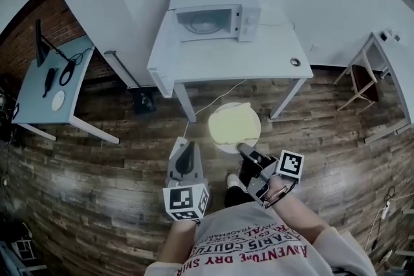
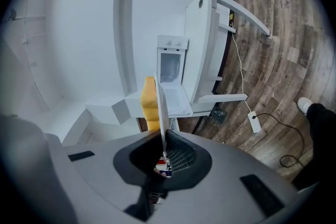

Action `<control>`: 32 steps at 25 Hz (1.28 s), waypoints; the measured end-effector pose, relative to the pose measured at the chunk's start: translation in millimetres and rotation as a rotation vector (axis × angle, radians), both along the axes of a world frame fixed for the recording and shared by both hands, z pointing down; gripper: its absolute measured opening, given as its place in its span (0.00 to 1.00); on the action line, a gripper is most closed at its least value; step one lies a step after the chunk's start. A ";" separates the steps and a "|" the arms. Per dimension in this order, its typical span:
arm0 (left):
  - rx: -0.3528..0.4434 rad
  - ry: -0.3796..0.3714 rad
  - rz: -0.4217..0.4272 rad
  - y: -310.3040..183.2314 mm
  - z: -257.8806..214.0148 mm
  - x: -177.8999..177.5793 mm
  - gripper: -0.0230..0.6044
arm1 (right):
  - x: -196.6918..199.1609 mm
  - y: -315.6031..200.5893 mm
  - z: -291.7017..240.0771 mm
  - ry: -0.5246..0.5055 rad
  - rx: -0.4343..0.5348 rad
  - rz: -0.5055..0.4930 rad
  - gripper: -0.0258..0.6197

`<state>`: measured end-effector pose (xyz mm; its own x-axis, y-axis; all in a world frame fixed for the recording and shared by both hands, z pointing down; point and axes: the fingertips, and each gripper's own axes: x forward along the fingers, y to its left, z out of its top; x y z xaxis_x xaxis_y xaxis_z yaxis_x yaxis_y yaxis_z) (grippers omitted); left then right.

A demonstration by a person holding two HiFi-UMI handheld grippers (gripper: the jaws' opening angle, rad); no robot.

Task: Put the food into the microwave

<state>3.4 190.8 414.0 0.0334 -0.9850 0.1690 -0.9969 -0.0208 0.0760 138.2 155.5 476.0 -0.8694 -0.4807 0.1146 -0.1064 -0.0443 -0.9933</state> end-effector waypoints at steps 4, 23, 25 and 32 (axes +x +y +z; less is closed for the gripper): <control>0.014 0.007 -0.010 -53.5 -6.3 7.4 0.05 | 7.0 -52.8 -7.3 -0.002 0.010 -0.018 0.08; -0.016 0.023 0.016 -201.0 6.3 -5.1 0.05 | -3.0 -202.1 0.6 0.004 -0.008 0.016 0.08; -0.012 0.026 0.029 -224.2 6.4 -12.9 0.05 | -9.9 -222.6 2.8 0.025 -0.005 0.025 0.08; -0.012 0.015 0.087 -317.7 -0.3 -50.2 0.05 | -48.9 -305.6 -0.9 0.035 -0.003 0.058 0.08</control>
